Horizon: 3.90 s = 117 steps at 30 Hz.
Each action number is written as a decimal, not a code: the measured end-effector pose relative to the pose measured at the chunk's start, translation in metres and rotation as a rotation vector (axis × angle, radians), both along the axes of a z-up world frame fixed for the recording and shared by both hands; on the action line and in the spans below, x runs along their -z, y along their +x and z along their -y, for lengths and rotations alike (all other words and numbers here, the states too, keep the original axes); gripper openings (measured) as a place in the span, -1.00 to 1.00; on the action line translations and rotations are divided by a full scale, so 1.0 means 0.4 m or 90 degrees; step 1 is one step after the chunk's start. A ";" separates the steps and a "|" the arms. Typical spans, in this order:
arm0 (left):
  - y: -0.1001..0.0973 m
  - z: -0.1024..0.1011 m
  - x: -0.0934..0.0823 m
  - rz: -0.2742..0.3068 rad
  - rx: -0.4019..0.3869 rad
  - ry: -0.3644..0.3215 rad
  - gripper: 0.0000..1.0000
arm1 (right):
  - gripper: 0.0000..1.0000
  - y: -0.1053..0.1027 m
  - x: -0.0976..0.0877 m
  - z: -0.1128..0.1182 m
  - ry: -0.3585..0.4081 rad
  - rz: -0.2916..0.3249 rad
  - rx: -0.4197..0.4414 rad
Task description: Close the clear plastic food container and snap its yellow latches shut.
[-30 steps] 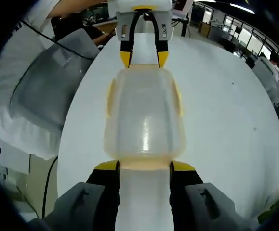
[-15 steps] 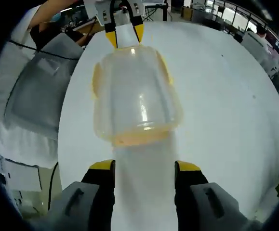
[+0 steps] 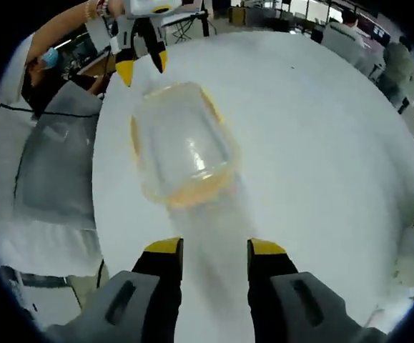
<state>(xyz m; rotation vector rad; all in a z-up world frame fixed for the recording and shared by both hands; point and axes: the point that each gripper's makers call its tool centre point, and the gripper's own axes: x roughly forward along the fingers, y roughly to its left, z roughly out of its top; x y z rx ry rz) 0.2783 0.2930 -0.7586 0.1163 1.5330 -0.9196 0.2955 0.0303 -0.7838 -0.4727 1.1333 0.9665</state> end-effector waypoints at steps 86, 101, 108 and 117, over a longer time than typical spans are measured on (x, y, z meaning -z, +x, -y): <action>0.046 0.176 0.086 -0.048 -0.245 0.068 -0.49 | -0.67 0.012 0.015 -0.164 0.280 -0.322 0.409; 0.070 0.162 0.068 0.092 -0.173 -0.012 -0.40 | -0.54 0.024 0.007 -0.176 0.276 -0.230 0.356; 0.127 0.141 0.018 0.310 -0.005 -0.011 0.11 | -0.58 0.063 -0.028 -0.128 0.222 -0.107 0.304; 0.125 0.203 -0.048 0.417 0.127 -0.105 -0.08 | -0.41 0.098 -0.139 -0.211 0.296 -0.049 0.223</action>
